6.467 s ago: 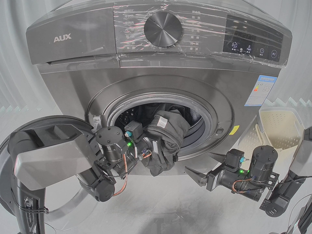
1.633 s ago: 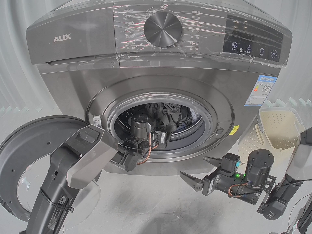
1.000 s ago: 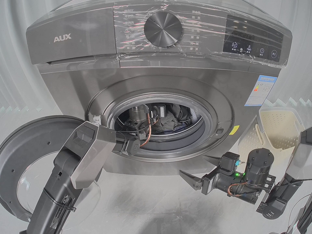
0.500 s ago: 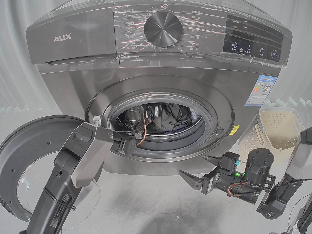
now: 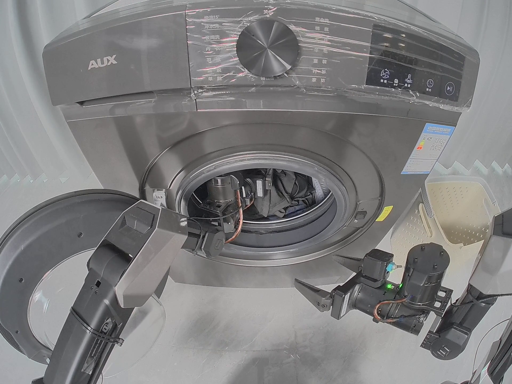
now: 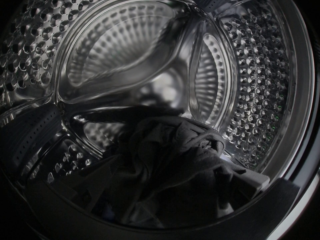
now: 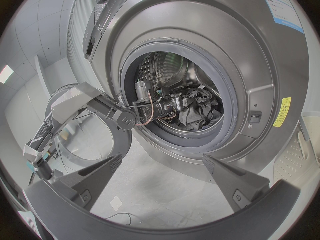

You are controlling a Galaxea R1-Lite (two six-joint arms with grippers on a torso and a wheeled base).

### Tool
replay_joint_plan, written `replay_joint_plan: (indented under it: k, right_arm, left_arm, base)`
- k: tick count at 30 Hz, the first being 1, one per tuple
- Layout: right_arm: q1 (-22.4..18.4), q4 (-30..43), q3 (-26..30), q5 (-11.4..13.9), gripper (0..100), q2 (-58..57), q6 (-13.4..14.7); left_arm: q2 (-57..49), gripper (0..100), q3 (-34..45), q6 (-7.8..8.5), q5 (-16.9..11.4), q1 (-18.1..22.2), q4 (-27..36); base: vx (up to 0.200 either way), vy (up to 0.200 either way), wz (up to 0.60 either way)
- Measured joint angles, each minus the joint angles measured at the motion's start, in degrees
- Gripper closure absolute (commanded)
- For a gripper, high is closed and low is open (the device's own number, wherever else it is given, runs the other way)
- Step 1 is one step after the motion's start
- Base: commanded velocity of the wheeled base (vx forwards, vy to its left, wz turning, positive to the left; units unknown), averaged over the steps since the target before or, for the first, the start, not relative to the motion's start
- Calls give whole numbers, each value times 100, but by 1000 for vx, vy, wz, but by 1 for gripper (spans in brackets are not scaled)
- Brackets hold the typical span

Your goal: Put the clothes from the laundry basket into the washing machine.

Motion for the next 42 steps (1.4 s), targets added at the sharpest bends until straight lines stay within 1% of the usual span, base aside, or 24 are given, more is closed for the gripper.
replay_joint_plan:
  k: [6,13,18,21,26,32,35,42]
  right_arm:
    - [-23,0,-2,0,0,-2,0]
    - [-63,0,-4,0,0,-10,0]
    - [-73,0,-6,2,0,-18,0]
    - [-73,0,-6,0,0,-22,0]
    - [-69,0,-2,0,0,-21,0]
    - [-59,0,-2,2,0,-13,0]
    - [-59,0,-4,0,0,-13,-1]
    - [-69,2,-12,2,0,-13,0]
  left_arm:
    - [-389,0,979,2,-5,-83,-216]
    - [-1033,0,2492,24,-46,-233,-701]
    - [-1375,0,3245,51,-82,-321,-1020]
    - [-1502,0,3510,62,-104,-373,-1158]
    - [-1568,0,3705,73,-116,-452,-1207]
    - [-1423,0,3647,99,-154,-475,-1152]
    - [-1224,0,3427,121,-176,-453,-1097]
    - [-658,0,2503,143,-172,-382,-875]
  base:
    - [0,0,0]
    - [0,0,0]
    - [0,0,0]
    - [0,0,0]
    - [0,0,0]
    - [0,0,0]
    - [0,0,0]
    - [0,0,0]
